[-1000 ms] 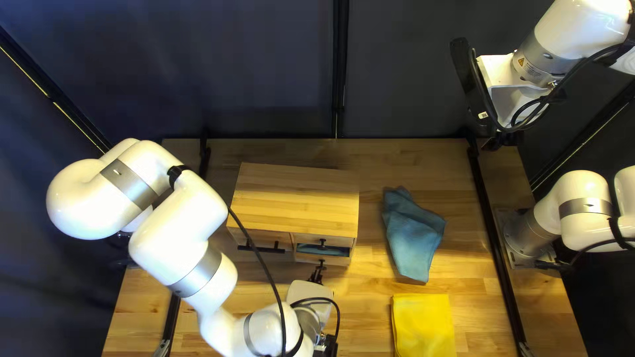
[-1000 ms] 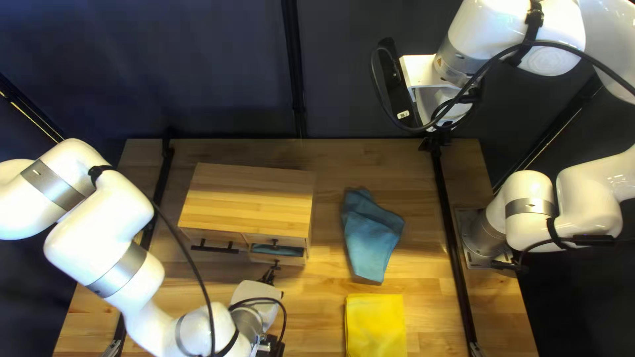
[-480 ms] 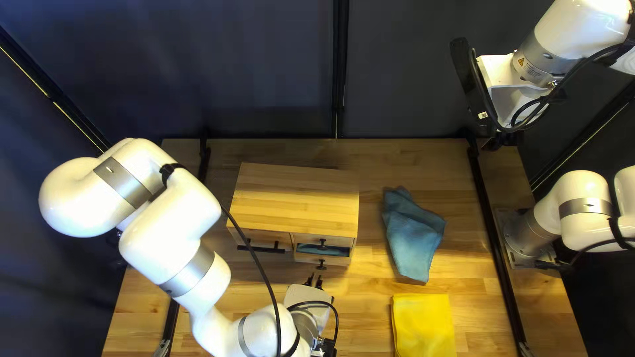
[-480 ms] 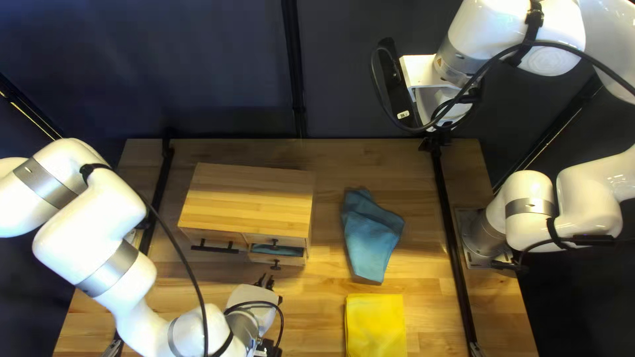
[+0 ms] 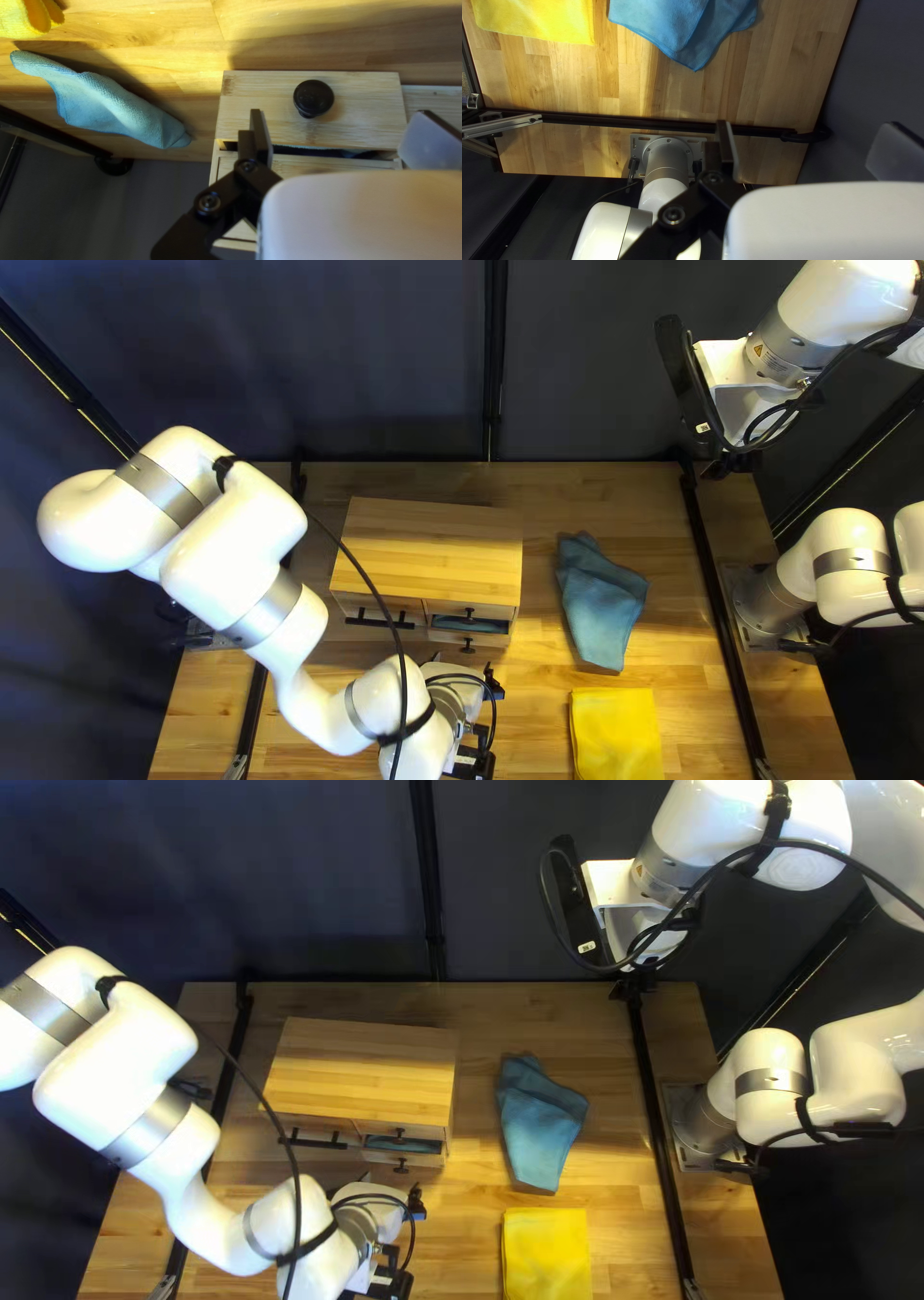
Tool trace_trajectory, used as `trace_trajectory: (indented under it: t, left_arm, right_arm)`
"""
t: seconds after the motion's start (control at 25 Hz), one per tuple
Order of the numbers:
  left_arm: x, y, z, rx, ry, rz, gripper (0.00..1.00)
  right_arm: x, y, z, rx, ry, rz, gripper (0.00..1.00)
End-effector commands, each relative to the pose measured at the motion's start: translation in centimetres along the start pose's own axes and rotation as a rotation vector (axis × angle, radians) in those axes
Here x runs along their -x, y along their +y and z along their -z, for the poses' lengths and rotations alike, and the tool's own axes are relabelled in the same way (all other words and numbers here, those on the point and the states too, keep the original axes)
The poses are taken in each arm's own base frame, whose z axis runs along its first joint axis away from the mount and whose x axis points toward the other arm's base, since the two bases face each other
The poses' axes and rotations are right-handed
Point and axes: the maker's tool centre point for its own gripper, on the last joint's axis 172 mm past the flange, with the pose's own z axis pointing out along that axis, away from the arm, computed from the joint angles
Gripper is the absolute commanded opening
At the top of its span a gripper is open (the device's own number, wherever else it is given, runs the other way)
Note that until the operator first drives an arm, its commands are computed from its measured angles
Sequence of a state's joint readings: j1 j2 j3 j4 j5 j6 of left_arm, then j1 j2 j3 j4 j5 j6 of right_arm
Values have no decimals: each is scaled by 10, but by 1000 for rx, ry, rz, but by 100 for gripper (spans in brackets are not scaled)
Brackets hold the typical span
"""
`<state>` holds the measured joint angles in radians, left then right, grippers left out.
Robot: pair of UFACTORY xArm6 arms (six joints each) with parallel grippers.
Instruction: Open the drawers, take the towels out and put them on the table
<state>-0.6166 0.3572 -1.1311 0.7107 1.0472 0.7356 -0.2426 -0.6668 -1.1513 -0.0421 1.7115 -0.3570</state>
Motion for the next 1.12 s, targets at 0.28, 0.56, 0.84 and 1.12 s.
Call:
trace_trajectory:
  t: [0.28, 0.56, 0.84, 1.12]
  left_arm:
    - [-6, 0, -4, -4, 137, 18, 100]
    - [-6, 0, -5, 5, 153, 25, 100]
    - [2, -8, -16, 33, 233, 34, 100]
    - [5, -8, -22, 48, 272, 22, 100]
  right_arm:
    - [0, 0, 0, 0, 0, 0, 100]
    - [0, 0, 0, 0, 0, 0, 100]
    - [0, 0, 0, 0, 0, 0, 100]
    - [0, 0, 0, 0, 0, 0, 100]
